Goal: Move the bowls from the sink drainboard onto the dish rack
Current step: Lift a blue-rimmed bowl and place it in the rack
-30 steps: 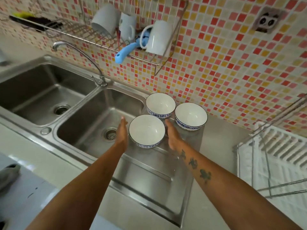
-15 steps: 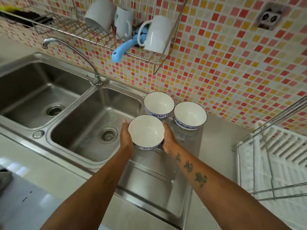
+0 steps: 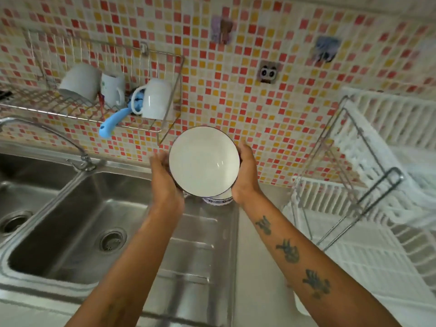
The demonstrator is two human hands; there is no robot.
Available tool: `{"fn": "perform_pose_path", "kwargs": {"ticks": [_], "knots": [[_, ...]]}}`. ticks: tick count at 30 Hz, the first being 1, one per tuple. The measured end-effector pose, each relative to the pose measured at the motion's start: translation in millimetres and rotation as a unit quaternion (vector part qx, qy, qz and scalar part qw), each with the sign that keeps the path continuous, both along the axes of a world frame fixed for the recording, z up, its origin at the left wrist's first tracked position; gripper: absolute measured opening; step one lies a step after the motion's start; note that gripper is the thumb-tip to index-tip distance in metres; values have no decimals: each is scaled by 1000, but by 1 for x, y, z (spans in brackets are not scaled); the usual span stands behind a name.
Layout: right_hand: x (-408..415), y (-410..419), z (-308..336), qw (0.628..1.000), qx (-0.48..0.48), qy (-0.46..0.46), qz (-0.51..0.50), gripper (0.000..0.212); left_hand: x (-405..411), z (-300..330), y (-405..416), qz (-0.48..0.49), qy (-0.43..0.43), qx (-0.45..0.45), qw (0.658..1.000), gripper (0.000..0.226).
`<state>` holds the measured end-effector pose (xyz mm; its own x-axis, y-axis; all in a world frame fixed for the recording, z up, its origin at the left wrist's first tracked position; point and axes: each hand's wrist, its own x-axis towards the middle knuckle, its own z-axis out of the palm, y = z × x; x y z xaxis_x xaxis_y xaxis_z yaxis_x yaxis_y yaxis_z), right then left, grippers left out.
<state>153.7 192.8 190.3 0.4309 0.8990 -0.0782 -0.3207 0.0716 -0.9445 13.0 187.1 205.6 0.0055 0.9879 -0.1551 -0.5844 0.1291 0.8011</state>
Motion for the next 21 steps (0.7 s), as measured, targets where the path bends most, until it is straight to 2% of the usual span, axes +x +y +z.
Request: {"fn": "perform_pose_path", "kwargs": {"ticks": [3, 5, 8, 10, 16, 19, 21], "knots": [[27, -38, 70, 993, 109, -38, -34, 45, 26, 55, -16, -64, -106, 4, 992, 57], [46, -69, 111, 981, 154, -94, -74, 46, 45, 87, -32, -158, -113, 27, 981, 65], [76, -115, 154, 959, 209, -149, -122, 59, 74, 121, -57, -306, -94, 105, 941, 53], [98, -145, 173, 946, 234, -173, -144, 63, 98, 137, -73, -372, -76, 144, 914, 48], [164, -213, 201, 922, 240, -202, -229, 66, 157, 176, -109, -536, 4, 111, 837, 59], [193, -234, 205, 924, 222, -215, -224, 53, 181, 191, -112, -572, 44, 116, 811, 63], [210, -244, 206, 930, 190, -242, -199, 43, 197, 198, -115, -577, 67, 124, 805, 62]]}}
